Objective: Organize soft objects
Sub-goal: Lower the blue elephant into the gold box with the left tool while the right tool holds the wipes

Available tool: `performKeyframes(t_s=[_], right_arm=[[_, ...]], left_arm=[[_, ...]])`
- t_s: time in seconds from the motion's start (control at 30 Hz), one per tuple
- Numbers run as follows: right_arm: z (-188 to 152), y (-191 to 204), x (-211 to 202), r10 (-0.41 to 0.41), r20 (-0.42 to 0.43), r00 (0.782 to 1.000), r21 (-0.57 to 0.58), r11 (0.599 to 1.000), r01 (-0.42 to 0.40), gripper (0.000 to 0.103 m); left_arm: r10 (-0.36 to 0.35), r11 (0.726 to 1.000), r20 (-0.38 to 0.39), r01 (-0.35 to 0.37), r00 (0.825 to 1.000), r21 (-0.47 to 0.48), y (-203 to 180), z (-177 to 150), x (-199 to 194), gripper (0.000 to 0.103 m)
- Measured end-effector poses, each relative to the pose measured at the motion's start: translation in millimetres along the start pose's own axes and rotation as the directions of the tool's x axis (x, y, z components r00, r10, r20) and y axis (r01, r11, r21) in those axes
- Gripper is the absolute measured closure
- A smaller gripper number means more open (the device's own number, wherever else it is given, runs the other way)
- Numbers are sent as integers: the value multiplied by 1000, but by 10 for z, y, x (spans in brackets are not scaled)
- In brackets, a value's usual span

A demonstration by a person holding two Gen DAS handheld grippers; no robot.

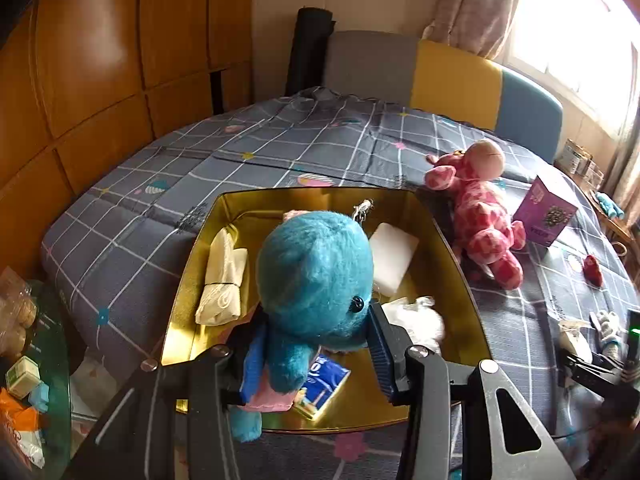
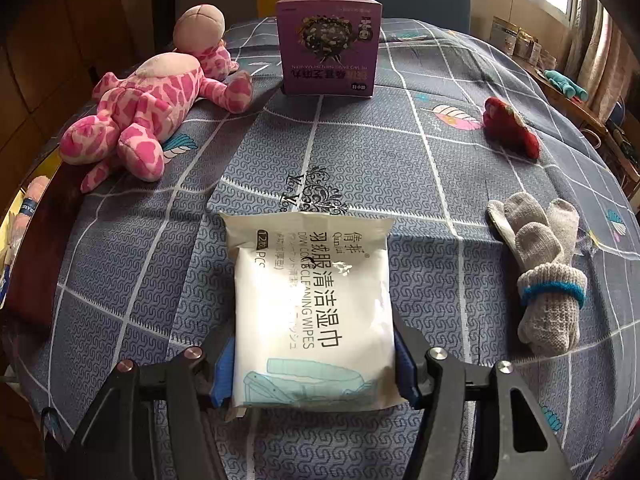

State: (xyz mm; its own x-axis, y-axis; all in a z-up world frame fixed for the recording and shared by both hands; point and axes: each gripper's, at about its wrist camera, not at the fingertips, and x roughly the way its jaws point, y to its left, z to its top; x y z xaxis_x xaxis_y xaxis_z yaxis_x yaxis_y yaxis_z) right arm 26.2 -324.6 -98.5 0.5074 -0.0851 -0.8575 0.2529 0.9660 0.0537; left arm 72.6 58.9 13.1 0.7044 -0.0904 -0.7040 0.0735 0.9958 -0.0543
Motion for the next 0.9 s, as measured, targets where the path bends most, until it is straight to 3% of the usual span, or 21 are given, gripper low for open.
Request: performKeyframes(t_s=[0.67,0.8,0.9], right_arm=[[-50,13,-32,-17,34,999,4,1000,17,40],[-50,5,-37,-15,37,999,6,1000,15,40],[-51,6,-39,-15,37,999,7,1000,15,40]], left_arm=[[77,994,-110,-85,991,-72,430,-43,661,57],[73,993,-134,-85,988,-86,476,-41,782,47],[82,992,-131,-94,988,-88,479,-49,814,47]])
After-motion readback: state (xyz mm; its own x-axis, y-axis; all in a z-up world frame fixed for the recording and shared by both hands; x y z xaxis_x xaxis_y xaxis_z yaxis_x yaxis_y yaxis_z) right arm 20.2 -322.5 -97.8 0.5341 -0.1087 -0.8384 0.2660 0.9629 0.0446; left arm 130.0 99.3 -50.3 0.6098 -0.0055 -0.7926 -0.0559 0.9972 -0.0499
